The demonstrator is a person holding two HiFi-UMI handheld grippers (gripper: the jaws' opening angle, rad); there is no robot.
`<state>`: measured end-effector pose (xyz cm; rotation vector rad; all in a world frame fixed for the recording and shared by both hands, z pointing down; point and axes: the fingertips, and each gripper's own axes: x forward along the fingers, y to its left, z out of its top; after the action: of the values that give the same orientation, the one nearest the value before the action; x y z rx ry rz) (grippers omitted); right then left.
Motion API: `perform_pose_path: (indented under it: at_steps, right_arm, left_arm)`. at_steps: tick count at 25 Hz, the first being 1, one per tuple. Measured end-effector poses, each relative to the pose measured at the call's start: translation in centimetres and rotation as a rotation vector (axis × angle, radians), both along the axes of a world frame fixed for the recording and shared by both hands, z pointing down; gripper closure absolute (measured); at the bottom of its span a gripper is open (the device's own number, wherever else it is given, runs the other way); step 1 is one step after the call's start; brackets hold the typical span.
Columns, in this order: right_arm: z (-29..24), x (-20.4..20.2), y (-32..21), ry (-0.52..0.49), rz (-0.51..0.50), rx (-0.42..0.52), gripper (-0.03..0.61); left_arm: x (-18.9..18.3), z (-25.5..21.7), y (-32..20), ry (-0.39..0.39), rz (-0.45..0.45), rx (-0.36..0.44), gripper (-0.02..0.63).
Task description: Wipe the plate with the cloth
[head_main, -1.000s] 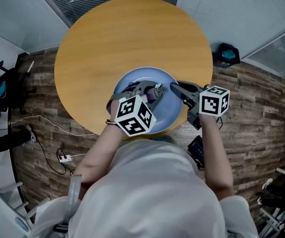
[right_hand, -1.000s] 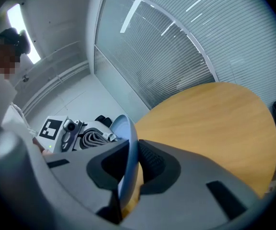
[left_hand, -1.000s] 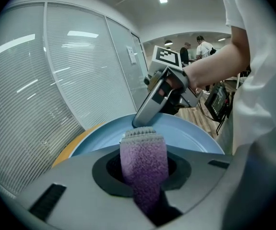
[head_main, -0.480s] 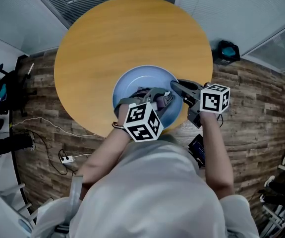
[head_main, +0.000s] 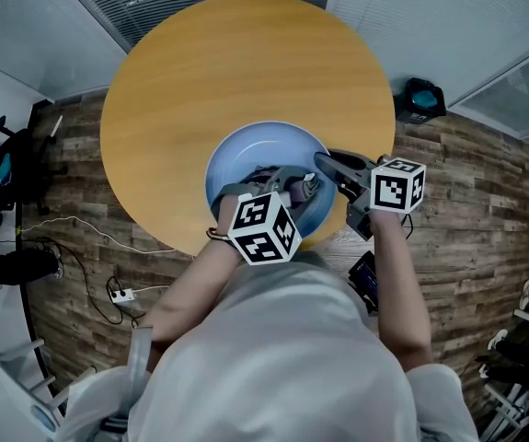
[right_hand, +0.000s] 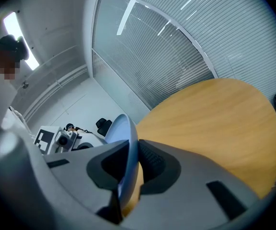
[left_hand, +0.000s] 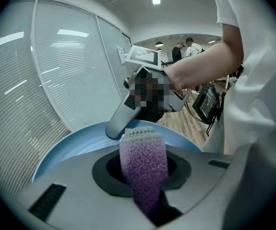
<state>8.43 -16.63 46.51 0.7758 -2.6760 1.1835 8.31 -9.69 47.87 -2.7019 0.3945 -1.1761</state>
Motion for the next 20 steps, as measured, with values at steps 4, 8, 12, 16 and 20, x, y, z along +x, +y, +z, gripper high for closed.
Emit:
perform_pose_path:
  at_steps: [4,8,12,16,20]
  right_arm:
    - [0.0,-0.3,0.2,0.002,-0.013,-0.005,0.528]
    - [-0.1,-0.5,0.5,0.013,-0.028,-0.003,0.528]
    - [0.1,-0.6,0.6,0.02,-0.037,-0.007,0.528]
    - [0.4,-0.8,0.7,0.033,-0.046,-0.012,0.528]
    - [0.7,-0.7,1.5,0.041,-0.053,-0.018,0.528]
  left_arm:
    - [-0.6,-0.2,-0.9,0.005,-0.03,0.001,0.537]
    - [-1.3,-0.5,-1.6,0.008,-0.058,0.004,0.537]
    - [-2.2,-0.7,-2.5,0.013,-0.087,0.008,0.537]
    - [-3.4,-0.8,-3.9,0.012,-0.12,0.021,0.537]
    - [-4.9,-1.1,-4.7,0.002,-0.164,0.048,0.537]
